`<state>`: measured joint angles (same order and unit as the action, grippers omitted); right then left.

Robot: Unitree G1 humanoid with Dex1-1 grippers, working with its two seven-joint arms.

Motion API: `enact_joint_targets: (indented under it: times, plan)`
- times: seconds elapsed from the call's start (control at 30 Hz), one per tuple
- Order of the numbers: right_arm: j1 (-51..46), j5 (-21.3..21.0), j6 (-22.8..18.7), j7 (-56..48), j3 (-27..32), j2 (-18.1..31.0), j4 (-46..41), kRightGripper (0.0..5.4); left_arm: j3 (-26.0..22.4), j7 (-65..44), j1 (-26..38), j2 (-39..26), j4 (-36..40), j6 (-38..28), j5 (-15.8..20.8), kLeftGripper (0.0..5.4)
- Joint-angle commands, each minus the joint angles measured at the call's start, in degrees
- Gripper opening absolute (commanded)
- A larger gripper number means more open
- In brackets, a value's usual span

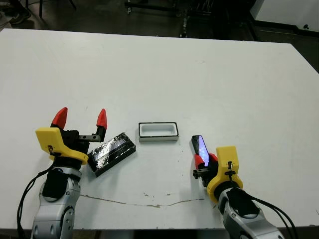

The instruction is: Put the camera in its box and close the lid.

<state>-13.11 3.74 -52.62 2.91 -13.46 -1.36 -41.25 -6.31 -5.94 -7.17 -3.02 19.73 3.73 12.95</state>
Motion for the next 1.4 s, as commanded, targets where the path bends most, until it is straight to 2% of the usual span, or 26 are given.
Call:
enact_joint_targets:
  times: [0.03, 0.1, 0.23, 0.33, 0.4, 0.53, 0.63, 0.73, 0.83, 0.9, 1.1, 1.23, 1.4]
  plan:
    - [-0.75, 0.55, 0.02, -0.73, 1.25, 0.57, -0.05, 1.64, 0.02, 0.27, -0.78, -0.11, 0.23, 0.25, -0.46, 5.40]
    - [-0.66, 1.22, -0.07, -1.14, 2.65, 0.41, -0.74, 1.64, -0.04, 0.34, -0.82, -0.02, 0.51, 0.84, -0.14, 5.40]
    - [2.09, 3.76, 4.32, -5.91, 8.03, 3.80, -1.45, 1.64, -0.07, 0.07, -0.91, -0.07, 0.51, 0.60, 0.06, 5.40]
    - [8.26, 9.14, 5.98, -11.62, 15.07, 6.77, -0.39, 1.64, -0.02, 0.10, -0.96, -0.14, 0.74, 0.90, 0.12, 5.40]
    - [13.92, 13.51, 5.08, -14.83, 19.88, 8.94, 1.05, 1.64, 0.15, 0.39, -1.09, -0.11, 1.06, 1.12, -0.24, 5.40]
    - [26.03, 20.63, 3.18, -21.00, 25.57, 15.28, 7.38, 1.64, 0.35, 0.65, -1.28, -0.03, 1.42, 1.25, -0.44, 5.40]
    - [35.45, 23.21, 3.99, -27.36, 25.60, 20.95, 17.76, 1.64, 0.50, 0.98, -1.42, -0.09, 1.78, 1.55, -0.76, 5.40]
    - [42.50, 21.96, 7.81, -34.31, 22.30, 25.37, 29.81, 1.64, 0.58, 1.13, -1.73, -0.02, 2.22, 1.71, -0.80, 5.40]
    - [48.68, 20.05, 12.39, -40.98, 18.54, 27.45, 41.52, 1.64, 0.54, 1.03, -1.98, -0.05, 2.50, 1.80, -0.54, 5.40]
    - [51.86, 18.48, 14.21, -44.27, 15.89, 28.51, 46.32, 1.64, 0.53, 1.05, -2.07, 0.03, 2.52, 1.62, -0.56, 5.40]
    - [61.06, 13.52, 16.28, -55.32, 6.82, 30.65, 55.61, 1.64, 0.47, 0.90, -2.16, 0.08, 2.71, 1.88, -0.23, 5.40]
    - [65.02, 10.24, 22.69, -63.70, 1.71, 30.11, 60.59, 1.64, 0.37, 0.76, -2.21, -0.20, 2.53, 1.52, -0.55, 5.40]
    - [69.00, 7.48, 26.63, -71.44, -2.79, 28.02, 67.06, 1.64, 0.42, 1.03, -2.25, -0.07, 2.44, 1.21, -1.02, 5.40]
